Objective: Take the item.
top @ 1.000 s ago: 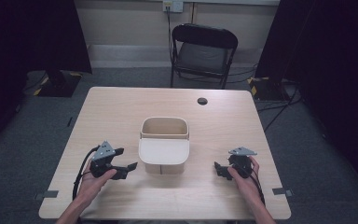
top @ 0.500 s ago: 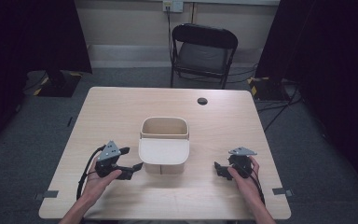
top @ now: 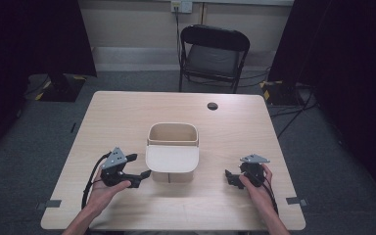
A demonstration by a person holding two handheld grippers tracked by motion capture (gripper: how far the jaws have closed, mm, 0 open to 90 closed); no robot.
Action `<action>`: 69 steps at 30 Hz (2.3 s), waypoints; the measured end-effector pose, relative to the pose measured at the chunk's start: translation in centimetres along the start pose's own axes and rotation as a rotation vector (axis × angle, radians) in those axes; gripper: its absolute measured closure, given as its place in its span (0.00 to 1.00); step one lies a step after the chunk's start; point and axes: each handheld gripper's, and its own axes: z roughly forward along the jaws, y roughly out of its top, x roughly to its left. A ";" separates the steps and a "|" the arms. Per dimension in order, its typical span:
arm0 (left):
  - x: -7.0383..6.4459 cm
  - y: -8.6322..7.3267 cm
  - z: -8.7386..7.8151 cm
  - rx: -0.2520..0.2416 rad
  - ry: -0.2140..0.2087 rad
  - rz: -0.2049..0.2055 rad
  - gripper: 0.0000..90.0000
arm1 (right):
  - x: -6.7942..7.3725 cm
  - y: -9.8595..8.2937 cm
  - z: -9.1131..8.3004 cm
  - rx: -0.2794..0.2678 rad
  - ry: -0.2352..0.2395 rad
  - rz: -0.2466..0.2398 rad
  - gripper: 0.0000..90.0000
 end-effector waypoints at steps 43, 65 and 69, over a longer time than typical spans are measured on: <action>-0.7 0.9 0.3 -0.039 -0.038 0.004 0.25 | 0.0 0.1 0.1 0.001 0.006 -0.005 0.12; -1.4 1.4 0.3 -0.069 -0.052 0.031 0.23 | 0.0 0.1 0.1 0.001 0.006 -0.005 0.12; -1.5 1.5 0.6 -0.069 -0.063 0.037 0.25 | 0.0 0.1 0.1 0.001 0.006 -0.005 0.12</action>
